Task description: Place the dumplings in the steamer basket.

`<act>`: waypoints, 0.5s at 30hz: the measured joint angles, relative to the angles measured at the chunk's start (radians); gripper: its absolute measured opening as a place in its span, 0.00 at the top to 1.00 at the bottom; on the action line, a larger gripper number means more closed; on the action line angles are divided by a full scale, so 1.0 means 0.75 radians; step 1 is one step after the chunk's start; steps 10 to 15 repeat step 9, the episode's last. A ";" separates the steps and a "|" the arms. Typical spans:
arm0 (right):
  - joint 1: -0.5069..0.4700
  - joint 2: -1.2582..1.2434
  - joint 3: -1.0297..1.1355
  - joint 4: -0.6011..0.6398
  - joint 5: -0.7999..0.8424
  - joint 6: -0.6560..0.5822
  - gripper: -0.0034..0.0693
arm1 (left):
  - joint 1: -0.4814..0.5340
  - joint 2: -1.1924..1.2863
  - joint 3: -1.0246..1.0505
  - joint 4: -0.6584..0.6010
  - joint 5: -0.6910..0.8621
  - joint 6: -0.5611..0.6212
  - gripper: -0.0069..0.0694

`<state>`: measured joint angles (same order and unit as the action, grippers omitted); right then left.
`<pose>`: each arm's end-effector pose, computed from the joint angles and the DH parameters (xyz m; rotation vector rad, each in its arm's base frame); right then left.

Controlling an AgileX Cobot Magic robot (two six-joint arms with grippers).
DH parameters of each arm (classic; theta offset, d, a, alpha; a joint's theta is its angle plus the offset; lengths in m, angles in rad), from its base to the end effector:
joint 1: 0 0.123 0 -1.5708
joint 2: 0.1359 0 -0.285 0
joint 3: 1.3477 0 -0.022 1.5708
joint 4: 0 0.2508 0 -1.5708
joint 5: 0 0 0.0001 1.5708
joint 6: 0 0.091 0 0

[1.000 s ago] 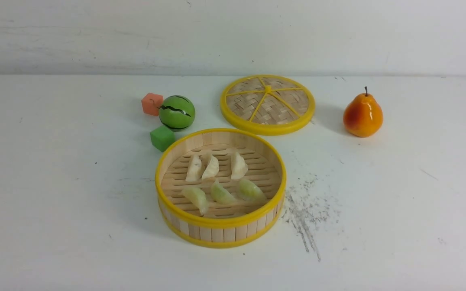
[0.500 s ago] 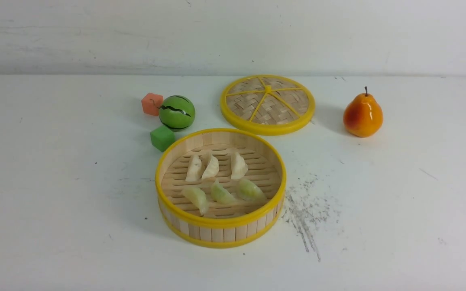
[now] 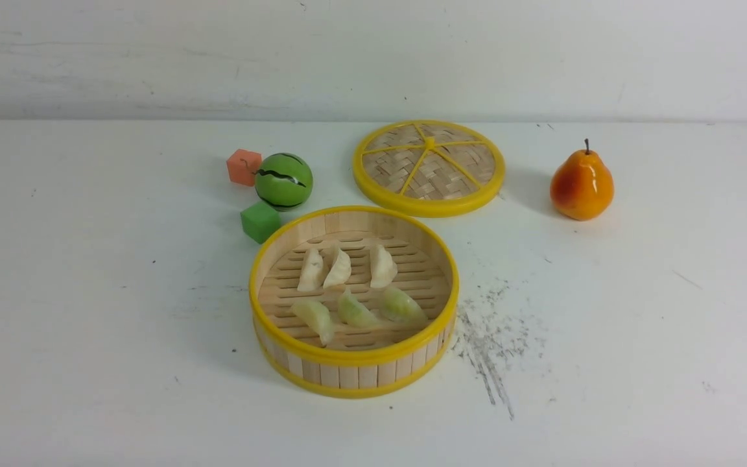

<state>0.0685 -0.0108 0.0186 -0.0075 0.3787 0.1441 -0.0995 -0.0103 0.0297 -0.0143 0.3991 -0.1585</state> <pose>0.0523 0.0033 0.1735 0.0662 1.8713 0.1392 0.0517 -0.0057 0.1680 -0.0650 1.9054 -0.1891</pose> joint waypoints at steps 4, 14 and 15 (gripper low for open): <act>0.000 0.000 0.000 0.000 0.000 0.000 0.64 | 0.000 0.000 0.000 0.000 0.000 0.000 0.89; 0.000 0.000 0.000 0.000 0.000 0.000 0.64 | 0.000 0.000 0.000 0.000 0.000 0.000 0.88; 0.000 0.000 0.000 0.000 0.000 0.000 0.64 | 0.000 0.000 0.000 0.000 0.000 0.000 0.88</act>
